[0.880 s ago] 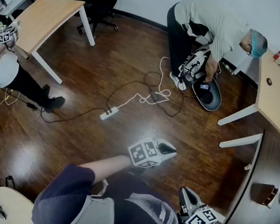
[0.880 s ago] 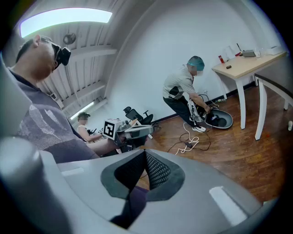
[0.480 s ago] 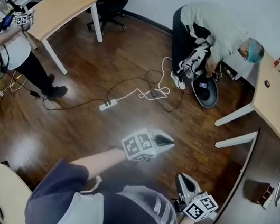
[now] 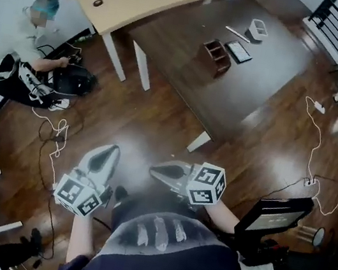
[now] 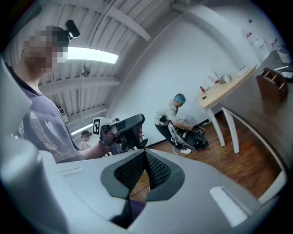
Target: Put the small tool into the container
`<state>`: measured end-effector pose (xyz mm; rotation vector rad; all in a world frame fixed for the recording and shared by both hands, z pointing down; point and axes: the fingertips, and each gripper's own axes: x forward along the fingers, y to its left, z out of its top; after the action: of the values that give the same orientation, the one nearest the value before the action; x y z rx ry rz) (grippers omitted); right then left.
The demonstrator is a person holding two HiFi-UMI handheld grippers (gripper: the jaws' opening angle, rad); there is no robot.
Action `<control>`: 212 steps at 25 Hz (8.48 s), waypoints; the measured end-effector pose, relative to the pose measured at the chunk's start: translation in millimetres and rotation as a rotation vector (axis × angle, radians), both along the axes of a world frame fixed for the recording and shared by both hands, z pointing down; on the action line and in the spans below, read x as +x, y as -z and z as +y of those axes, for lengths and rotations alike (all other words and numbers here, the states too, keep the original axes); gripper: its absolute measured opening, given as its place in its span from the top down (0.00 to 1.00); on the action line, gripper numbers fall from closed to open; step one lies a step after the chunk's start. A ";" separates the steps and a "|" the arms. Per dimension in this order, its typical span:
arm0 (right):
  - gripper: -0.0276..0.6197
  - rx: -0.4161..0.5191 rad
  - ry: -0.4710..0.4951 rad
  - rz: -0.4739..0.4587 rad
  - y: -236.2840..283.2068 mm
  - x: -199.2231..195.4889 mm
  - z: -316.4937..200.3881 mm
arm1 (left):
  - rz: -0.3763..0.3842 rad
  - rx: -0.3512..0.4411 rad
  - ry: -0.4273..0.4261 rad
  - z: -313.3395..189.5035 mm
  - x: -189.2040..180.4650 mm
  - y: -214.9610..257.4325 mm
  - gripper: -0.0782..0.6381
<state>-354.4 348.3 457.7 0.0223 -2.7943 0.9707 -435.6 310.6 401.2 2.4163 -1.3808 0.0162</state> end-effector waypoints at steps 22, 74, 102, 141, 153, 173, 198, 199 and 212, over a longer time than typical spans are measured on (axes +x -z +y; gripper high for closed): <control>0.96 0.032 -0.618 0.166 -9.6 302.6 -140.9 | 0.014 -0.058 -0.651 -180.8 327.4 -32.6 0.90; 0.96 -0.080 -0.668 0.240 -37.8 670.2 -402.9 | -0.009 0.021 -0.473 -451.7 652.8 -29.7 0.90; 0.96 -0.065 0.043 0.136 -47.8 694.8 -608.3 | -0.195 -0.158 0.193 -659.9 639.0 -59.9 0.90; 0.96 -0.053 0.371 0.450 -97.7 698.4 -819.2 | -0.650 -0.795 0.598 -893.8 427.3 -291.4 0.54; 0.96 -0.044 0.372 0.485 -110.5 692.9 -837.7 | -0.611 -0.740 0.667 -883.3 414.9 -290.2 0.65; 0.96 -0.033 0.400 0.458 -109.5 675.6 -805.2 | 0.049 -0.372 0.776 -843.8 423.8 -185.6 0.77; 0.96 -0.028 0.318 0.429 -101.3 706.5 -830.9 | -0.117 -0.035 0.883 -966.0 493.6 -149.8 0.77; 0.96 -0.020 0.322 0.426 -98.5 708.5 -833.4 | -0.177 -0.037 0.880 -967.8 498.7 -154.3 0.77; 0.96 0.001 0.350 0.439 -95.1 712.9 -829.8 | -0.454 0.002 0.826 -946.8 529.4 -181.3 0.73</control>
<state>358.5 -481.6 552.9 -0.2188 -2.2955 0.7682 93.8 -636.1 582.5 1.7196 -2.4734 0.3655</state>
